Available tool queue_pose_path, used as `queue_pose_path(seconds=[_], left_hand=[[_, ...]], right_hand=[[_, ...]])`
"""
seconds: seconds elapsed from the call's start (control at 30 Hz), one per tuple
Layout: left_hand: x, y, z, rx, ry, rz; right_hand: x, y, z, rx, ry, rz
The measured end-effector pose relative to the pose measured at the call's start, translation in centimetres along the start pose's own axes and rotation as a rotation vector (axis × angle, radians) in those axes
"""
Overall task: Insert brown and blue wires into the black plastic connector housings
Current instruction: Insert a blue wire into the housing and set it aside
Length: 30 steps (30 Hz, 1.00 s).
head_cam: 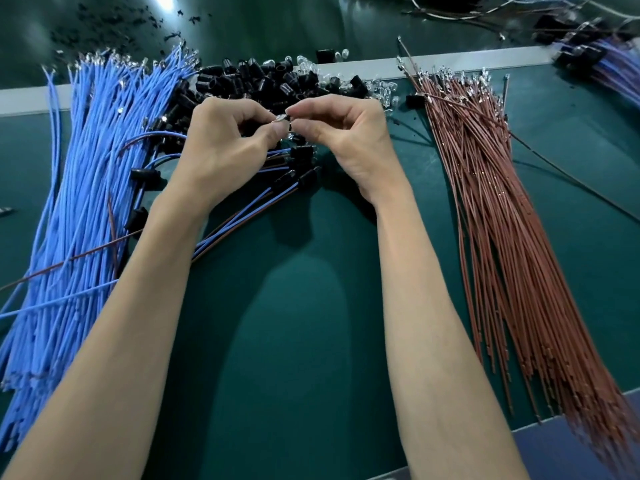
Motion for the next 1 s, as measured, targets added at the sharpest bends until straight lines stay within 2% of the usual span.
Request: queue_pose_path(seconds=[0.13,0.5,0.73,1.0], left_hand=[[0.05,0.22,0.15,-0.008,-0.004,0.012],[-0.04,-0.06,0.06,-0.032,0.007,0.028],[-0.08,0.04,0.02,-0.033,0.005,0.040],[0.03,0.18,0.15,-0.029,0.006,0.051]], right_hand=[[0.04,-0.10,-0.26,-0.031,0.012,-0.005],[0.20,-0.32,0.05,0.082,0.004,-0.020],[0.10,-0.56,0.41,0.036,-0.008,-0.034],[0.34,-0.25,0.14,-0.033,-0.023,0.031]])
Point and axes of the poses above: each hand's wrist, its own x-axis towards the middle knuckle, its own z-axis out of the back of the hand, y = z × x, the point moved 8 cm from there along x, towards the middle knuckle, and after that the axes turned 5 degrees about x, right-handed, at the moved point
